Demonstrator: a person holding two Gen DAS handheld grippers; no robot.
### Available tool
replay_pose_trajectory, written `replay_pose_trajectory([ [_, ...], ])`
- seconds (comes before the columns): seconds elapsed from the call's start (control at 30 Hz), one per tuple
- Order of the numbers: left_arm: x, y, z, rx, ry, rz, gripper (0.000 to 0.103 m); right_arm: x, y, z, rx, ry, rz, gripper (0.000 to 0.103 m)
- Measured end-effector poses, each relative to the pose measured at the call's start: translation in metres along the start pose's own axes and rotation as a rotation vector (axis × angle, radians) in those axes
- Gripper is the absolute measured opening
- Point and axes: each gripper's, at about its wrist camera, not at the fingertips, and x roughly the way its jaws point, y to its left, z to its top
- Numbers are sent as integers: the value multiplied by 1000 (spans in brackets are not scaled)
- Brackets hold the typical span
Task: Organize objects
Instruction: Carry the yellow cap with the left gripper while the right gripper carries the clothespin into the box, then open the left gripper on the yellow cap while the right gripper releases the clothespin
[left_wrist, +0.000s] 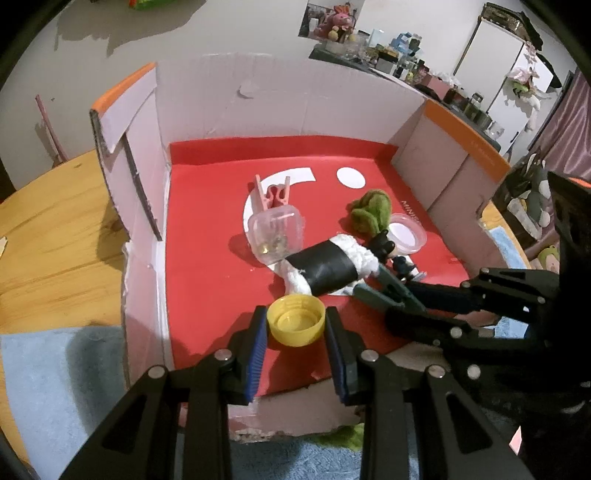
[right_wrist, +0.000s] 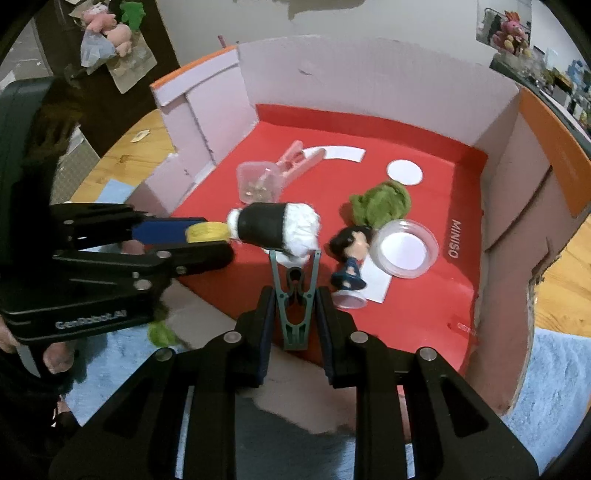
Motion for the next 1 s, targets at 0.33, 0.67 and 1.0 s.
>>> replay_pose_trajectory([
  [0.33, 3, -2, 2, -22, -2, -5, 32, 0, -12, 2, 19, -13, -33, 21],
  [0.67, 3, -3, 2, -22, -7, -8, 32, -1, -14, 1, 27, -16, -28, 21],
  [1.0, 2, -3, 1, -20, -17, -15, 32, -1, -9, 1, 15, -28, -37, 22],
])
